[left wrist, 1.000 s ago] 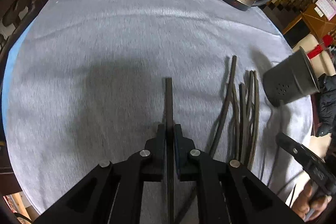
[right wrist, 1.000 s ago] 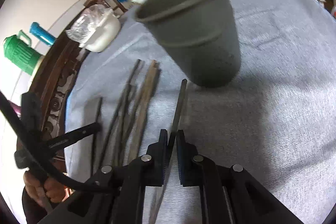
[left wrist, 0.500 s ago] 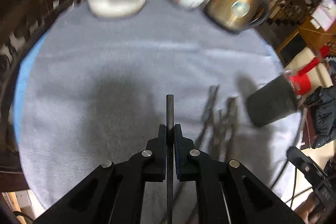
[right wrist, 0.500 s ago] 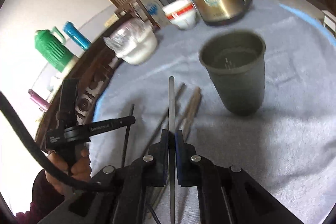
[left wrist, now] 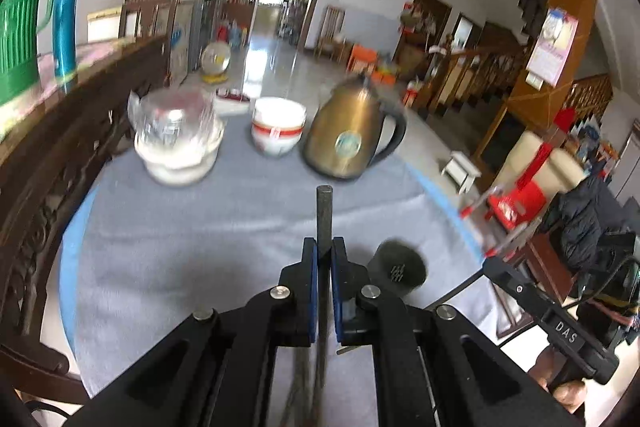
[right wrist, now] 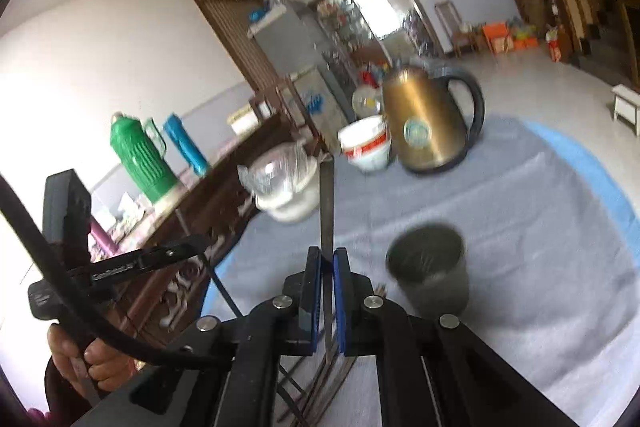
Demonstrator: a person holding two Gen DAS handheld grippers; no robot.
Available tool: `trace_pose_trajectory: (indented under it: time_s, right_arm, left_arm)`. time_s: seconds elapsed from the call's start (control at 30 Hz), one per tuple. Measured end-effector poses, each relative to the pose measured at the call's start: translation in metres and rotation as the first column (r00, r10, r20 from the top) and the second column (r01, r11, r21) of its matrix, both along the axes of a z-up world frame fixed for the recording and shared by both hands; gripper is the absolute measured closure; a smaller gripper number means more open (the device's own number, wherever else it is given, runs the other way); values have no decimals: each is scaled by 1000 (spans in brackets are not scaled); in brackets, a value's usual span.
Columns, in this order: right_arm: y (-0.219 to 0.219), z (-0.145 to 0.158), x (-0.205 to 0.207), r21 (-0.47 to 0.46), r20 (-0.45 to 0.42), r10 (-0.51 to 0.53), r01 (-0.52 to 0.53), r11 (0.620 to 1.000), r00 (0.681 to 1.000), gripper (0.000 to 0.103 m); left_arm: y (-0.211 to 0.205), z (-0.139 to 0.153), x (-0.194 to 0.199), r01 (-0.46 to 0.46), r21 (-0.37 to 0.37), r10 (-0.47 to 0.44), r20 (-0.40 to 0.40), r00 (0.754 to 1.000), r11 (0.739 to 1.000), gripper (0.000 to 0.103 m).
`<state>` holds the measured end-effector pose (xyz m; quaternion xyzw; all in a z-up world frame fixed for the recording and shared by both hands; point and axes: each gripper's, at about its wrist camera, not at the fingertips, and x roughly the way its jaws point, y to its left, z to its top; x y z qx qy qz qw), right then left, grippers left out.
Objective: Organize utensils
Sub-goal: 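Lower the left tool's chopstick into the grey cup while the right tool inserts its chopstick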
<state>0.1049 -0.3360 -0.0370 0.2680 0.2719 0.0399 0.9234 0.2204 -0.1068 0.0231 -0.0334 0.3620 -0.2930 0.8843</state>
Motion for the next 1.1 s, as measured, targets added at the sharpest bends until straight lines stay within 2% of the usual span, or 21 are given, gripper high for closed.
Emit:
trace_pose_trajectory:
  time_s: [0.2, 0.4, 0.53, 0.63, 0.7, 0.8, 0.93, 1.0, 1.03, 1.07, 1.1]
  right_arm:
    - [-18, 45, 1, -79, 95, -78, 85, 993, 992, 97]
    - [-32, 72, 2, -197, 137, -158, 184, 963, 978, 97]
    - [-38, 69, 8, -248, 125, -186, 212, 945, 975, 97]
    - [-46, 51, 14, -249, 68, -194, 205, 947, 979, 97]
    - [-50, 38, 16, -241, 29, -198, 199, 950, 980, 97]
    - [-56, 19, 21, -195, -43, -195, 183, 963, 980, 97]
    - [-65, -2, 21, -113, -106, -178, 166, 980, 978, 93]
    - [-69, -8, 21, -53, -127, -152, 147, 988, 980, 92]
    - [-69, -11, 20, -34, -131, -143, 140, 990, 981, 91]
    - [-70, -13, 19, -15, -134, -138, 137, 990, 981, 91]
    - [-70, -14, 17, -3, -132, -138, 139, 990, 982, 91]
  left_arm:
    - [-26, 56, 2, -2, -75, 9, 94, 996, 997, 97]
    - [-65, 81, 4, -8, -118, 28, 173, 985, 993, 96]
    - [-91, 69, 13, -21, -134, 45, 181, 983, 991, 96]
    - [-107, 42, 22, -32, -118, 48, 138, 989, 992, 96]
    - [-116, 22, 29, -32, -82, 40, 101, 994, 996, 96]
    - [-125, -4, 34, -22, -16, 23, 43, 999, 1000, 96]
    - [-121, -14, 34, -15, 27, 14, 9, 1000, 1000, 96]
    - [-116, -14, 31, -5, 40, 5, 7, 1000, 999, 93]
    - [-114, -15, 28, 3, 44, -4, 9, 1000, 999, 82]
    - [-111, -13, 26, 11, 48, -11, 16, 1000, 999, 61]
    - [-106, -11, 21, 12, 54, -14, 32, 999, 998, 51]
